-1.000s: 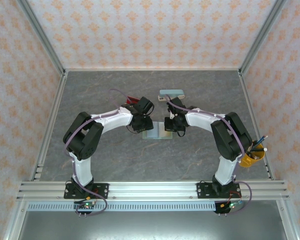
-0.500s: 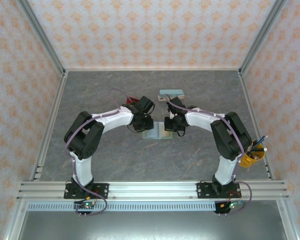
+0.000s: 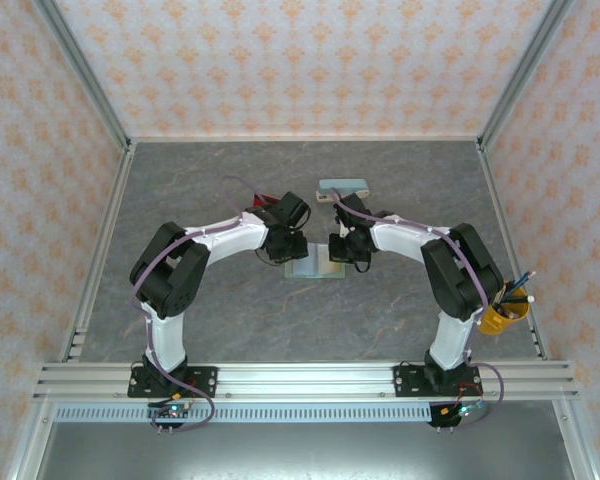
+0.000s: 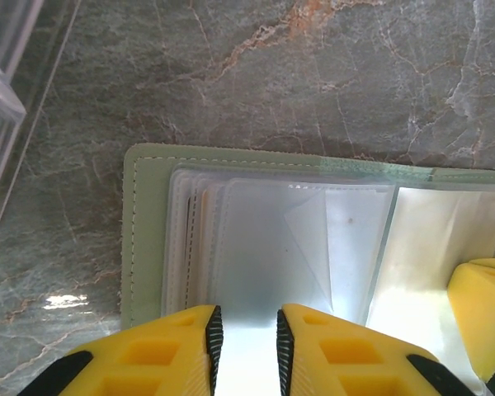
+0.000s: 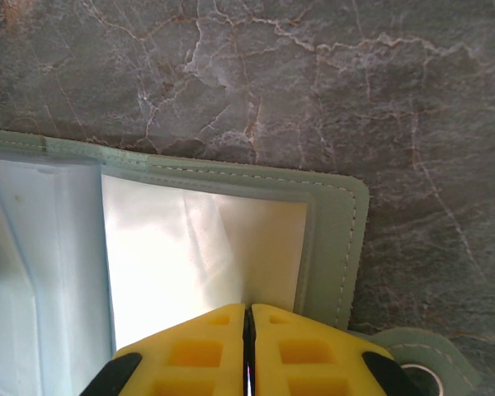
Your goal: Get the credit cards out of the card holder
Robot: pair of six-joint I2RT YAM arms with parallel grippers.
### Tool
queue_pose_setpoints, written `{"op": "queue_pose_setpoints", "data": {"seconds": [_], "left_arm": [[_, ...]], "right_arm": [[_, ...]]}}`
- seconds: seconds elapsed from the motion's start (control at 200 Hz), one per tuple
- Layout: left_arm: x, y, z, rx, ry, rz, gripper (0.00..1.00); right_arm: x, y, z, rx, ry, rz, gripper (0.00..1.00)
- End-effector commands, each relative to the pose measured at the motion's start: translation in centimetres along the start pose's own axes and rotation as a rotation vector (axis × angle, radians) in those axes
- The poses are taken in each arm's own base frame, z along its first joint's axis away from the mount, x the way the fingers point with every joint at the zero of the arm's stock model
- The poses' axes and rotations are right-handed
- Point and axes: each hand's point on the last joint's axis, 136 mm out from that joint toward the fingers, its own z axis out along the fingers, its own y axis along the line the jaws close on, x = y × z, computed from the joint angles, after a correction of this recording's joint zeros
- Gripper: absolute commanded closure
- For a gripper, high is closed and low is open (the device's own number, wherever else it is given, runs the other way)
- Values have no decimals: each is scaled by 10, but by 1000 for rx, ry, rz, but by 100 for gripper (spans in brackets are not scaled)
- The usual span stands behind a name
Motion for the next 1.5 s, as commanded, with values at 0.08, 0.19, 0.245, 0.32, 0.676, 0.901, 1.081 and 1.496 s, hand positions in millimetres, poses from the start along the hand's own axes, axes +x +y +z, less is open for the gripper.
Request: {"op": "queue_pose_setpoints", "data": {"seconds": [0.08,0.19,0.245,0.32,0.676,0.901,1.081,1.496], "left_arm": [[-5,11,-17,-74,-55,31,72],[-1,12,-8,-77,-27,30,74],[-1,12,-7,-77,-27,29,74],[0,6,-6,-43,-15,35,75],[13,11,19,-47,58,18,75],[15,-15,15,88,79,30,79],[19,-35,11,196,109,46,81],[21,-43,17,250,126,24,77]], "right_arm": [[36,-29,32,99,131,31,90],[38,-29,34,96,141,32,90],[38,-30,35,97,143,35,90],[38,-29,35,97,142,34,90],[40,-29,38,96,154,38,90],[41,-29,38,96,157,36,90],[41,-28,39,93,158,38,90],[39,-21,35,54,143,43,90]]}}
